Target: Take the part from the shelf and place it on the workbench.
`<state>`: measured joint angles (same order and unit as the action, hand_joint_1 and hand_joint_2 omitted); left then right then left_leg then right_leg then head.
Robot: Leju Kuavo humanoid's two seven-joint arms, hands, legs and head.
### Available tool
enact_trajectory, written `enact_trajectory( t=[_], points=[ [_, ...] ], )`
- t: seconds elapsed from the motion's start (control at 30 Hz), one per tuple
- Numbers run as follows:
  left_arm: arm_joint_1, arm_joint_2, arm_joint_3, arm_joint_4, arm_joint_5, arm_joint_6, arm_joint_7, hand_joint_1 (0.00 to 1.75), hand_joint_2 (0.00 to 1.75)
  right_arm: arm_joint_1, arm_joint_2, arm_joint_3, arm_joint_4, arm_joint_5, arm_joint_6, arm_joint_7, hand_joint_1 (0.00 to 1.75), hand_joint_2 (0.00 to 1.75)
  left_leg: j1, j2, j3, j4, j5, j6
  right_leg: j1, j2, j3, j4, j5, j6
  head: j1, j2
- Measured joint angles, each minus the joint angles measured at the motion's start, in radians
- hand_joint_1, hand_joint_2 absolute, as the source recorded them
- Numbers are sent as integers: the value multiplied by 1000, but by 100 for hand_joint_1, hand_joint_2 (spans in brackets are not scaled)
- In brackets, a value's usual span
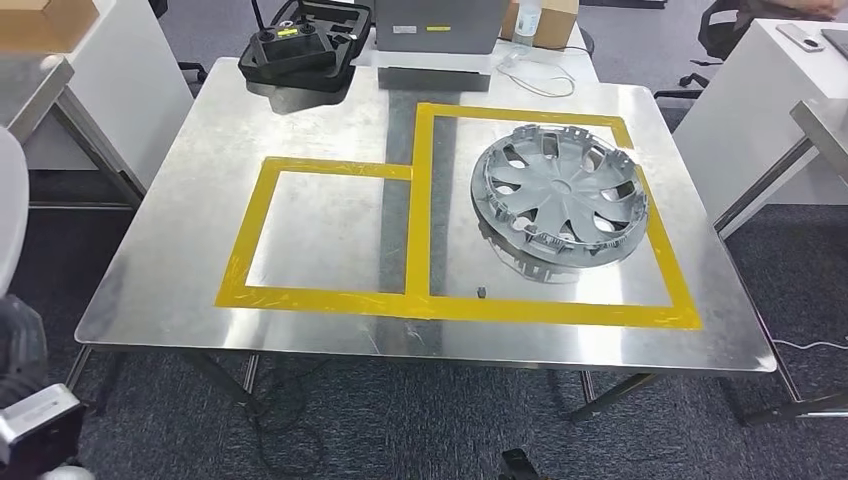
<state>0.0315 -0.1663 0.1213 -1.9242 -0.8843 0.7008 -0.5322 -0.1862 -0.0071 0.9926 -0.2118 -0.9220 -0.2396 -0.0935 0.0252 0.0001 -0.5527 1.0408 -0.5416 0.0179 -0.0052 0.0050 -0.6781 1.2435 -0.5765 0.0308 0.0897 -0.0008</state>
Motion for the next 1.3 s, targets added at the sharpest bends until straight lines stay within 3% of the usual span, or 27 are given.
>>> enact_trajectory(
  t=[0.07, 0.1, 0.2, 0.3, 0.37, 0.47, 0.5, 0.53, 0.6, 0.67, 0.73, 0.83, 0.9, 0.97, 1.0, 1.03, 1.1, 1.17, 1.3],
  points=[
    [0, 0, 0, 0, 0, 0, -1, 175, 175, 0, -1, 0, 0, 0, 0, 0, 0, 0, -1, 0, 23, -2, -15, -4, 4, 0, 32, -117, 89, -16, 6, 0],
    [-1, 0, 0, 0, 0, 0, -2, 175, 175, 0, -2, 0, 0, 0, 0, 0, 0, 0, 0, 0, 30, -5, -20, -8, 9, 0, 44, -158, 102, -25, 5, 0],
    [1, -1, 0, 2, 1, 0, -8, 175, 175, 2, -4, 0, 0, 0, 0, 0, 0, 0, 2, -2, 38, -4, -22, -27, 21, 0, 65, -210, 90, -54, 10, 0],
    [1, -1, 0, 4, 1, 0, -11, 175, 175, 5, -4, 0, 0, 0, 0, 0, 0, 0, 0, -2, 48, 11, -27, -39, 16, 0, 96, -242, 102, -60, 9, 0],
    [-1, -1, 0, 4, 2, 0, -11, 175, 175, 2, -5, 0, 0, 0, 0, 0, 0, 0, 0, -1, 24, 64, -62, -42, 12, -1, 119, -255, 101, -63, -3, 0],
    [0, -1, 1, 6, 2, 0, -11, 175, 175, 0, -5, 0, 0, 0, 0, 0, 0, 0, 0, -2, -83, 216, -128, -51, 15, 0, 129, -254, 87, -69, -21, 0],
    [1, -1, 1, 6, 2, 0, -12, 175, 175, 2, -4, 0, 0, 0, 1, 0, 0, 0, 0, -2, -109, 235, -122, -52, 16, 1, 135, -253, 80, -69, -24, 0],
    [2, -1, 1, 6, 2, 0, -12, 175, 175, 5, -4, 0, 0, 0, 1, -1, 0, 0, 0, -1, -116, 219, -94, -51, 16, 1, 143, -251, 72, -67, -26, 0],
    [3, -1, 0, 6, 2, 0, -13, 175, 175, 8, -4, 0, 0, -1, 2, -2, 0, 0, -1, 0, -94, 116, 1, -46, 15, 3, 163, -246, 53, -61, -29, 0],
    [5, -1, 0, 8, 1, 0, -14, 175, 175, 8, -4, 0, 0, -1, 3, -3, 0, 0, -6, 1, -76, 40, 40, -36, 14, 4, 169, -237, 37, -50, -36, 0],
    [9, -1, 0, 9, 0, 0, -13, 175, 175, 11, -6, 0, 0, -2, 3, -4, 0, 0, -12, 1, -78, 29, 31, -23, 15, 3, 163, -230, 28, -38, -38, 0],
    [11, -2, -2, 9, -5, 0, 0, 175, 175, 13, -7, 0, 0, -2, 3, -6, 0, 0, -5, 1, -65, 21, 32, -8, 14, 1, 155, -202, 3, -22, -31, 0],
    [11, -1, -8, 9, -3, 0, 28, 175, 175, 10, -7, 0, 0, -2, 3, -6, 0, 0, -1, 2, -53, 18, 24, 0, 9, 0, 108, -104, -39, -8, -23, 0],
    [11, 11, -25, 13, 17, 0, 77, 175, 175, 11, -7, 0, 0, -2, 3, -6, 0, 0, 0, 2, -42, 18, 14, 3, 3, 0, 34, 22, -75, 1, -14, 0],
    [12, 20, -36, 17, 29, 0, 98, 175, 175, 13, -7, 0, 0, -2, 3, -6, 0, 0, 0, 1, -36, 18, 10, 3, 0, -1, 8, 54, -72, 2, -10, 0],
    [12, 30, -46, 20, 38, 0, 115, 175, 175, 14, -7, 0, 0, -2, 3, -6, 0, 0, 0, -1, -29, 18, 5, 2, -1, 0, -2, 50, -48, 1, -6, 0],
    [12, 43, -62, 23, 44, -1, 128, 175, 175, 14, -7, 0, 0, -2, 3, -7, 0, 0, -1, -4, -14, 16, -5, -1, 0, 0, 22, -53, 40, -8, 2, 0],
    [12, 51, -75, 25, 46, -1, 132, 175, 175, 13, -9, 0, 0, -3, 3, -7, 0, 0, 0, -5, -5, 13, -12, -8, 7, 0, 58, -157, 98, -25, 4, 0],
    [10, 73, -101, 31, 55, -1, 151, 175, 175, 11, -12, 0, 0, -3, 5, -8, 0, 0, 1, -6, -6, 1, -11, -31, 14, -1, 81, -220, 98, -49, 7, 0]
  ],
)
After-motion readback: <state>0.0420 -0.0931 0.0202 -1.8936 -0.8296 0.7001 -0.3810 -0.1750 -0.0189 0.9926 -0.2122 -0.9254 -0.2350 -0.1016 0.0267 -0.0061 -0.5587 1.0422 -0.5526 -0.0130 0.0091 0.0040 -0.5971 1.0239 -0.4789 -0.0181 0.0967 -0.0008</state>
